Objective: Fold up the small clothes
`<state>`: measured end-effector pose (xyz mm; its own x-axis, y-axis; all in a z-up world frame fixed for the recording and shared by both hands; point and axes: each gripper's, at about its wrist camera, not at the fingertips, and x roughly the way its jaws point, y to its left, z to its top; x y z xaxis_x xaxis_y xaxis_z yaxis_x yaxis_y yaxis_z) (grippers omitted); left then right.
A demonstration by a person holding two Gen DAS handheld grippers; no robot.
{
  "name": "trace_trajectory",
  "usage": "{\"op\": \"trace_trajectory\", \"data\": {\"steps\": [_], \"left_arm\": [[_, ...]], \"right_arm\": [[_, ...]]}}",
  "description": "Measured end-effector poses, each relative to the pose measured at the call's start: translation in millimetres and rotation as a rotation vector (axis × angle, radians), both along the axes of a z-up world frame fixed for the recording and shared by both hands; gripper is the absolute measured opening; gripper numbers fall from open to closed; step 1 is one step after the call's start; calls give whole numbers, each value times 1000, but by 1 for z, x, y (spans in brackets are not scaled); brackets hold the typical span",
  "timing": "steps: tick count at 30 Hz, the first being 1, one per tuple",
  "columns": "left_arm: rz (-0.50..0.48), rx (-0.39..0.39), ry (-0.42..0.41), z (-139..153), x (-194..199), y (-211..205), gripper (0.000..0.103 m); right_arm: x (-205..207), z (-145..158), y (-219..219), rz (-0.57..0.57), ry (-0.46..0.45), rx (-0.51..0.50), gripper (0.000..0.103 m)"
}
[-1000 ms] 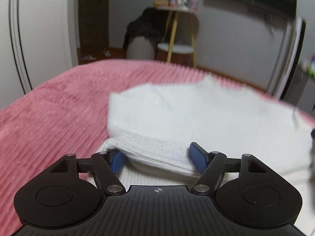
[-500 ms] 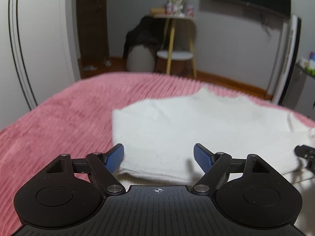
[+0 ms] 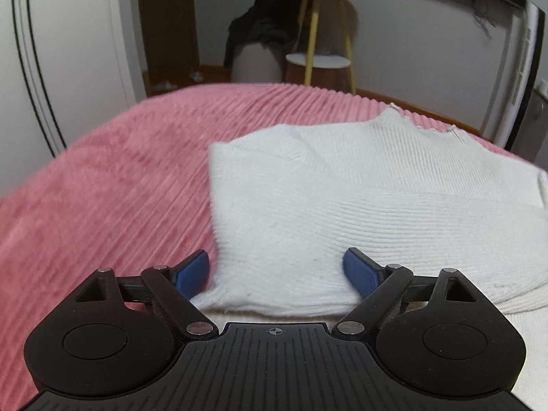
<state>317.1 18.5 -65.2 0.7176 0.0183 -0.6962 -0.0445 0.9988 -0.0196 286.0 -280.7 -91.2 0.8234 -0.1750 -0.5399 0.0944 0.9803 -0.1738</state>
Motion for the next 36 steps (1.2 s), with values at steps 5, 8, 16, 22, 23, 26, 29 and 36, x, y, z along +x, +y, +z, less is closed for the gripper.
{"op": "trace_trajectory", "data": {"steps": [5, 8, 16, 22, 23, 26, 29, 36], "left_arm": [[70, -97, 33, 7, -18, 43, 91], [102, 4, 30, 13, -40, 63, 93], [37, -39, 118, 26, -125, 94, 90], [-114, -75, 261, 21, -188, 82, 91], [-130, -78, 299, 18, -193, 80, 91], [-149, -86, 331, 13, -206, 78, 94], [-144, -82, 332, 16, -217, 76, 91], [-140, -172, 394, 22, -228, 90, 75]], "right_arm": [[2, 4, -2, 13, 26, -5, 16], [-2, 13, -6, -17, 49, -47, 34], [-98, 44, -26, -76, 83, 209, 49], [-193, 39, -31, -31, 219, 426, 70], [-203, 38, -32, -39, 238, 445, 70], [-223, 34, -38, -73, 299, 500, 70], [-235, 28, -42, -99, 343, 526, 66], [-250, 29, -38, -110, 402, 535, 46]]}}
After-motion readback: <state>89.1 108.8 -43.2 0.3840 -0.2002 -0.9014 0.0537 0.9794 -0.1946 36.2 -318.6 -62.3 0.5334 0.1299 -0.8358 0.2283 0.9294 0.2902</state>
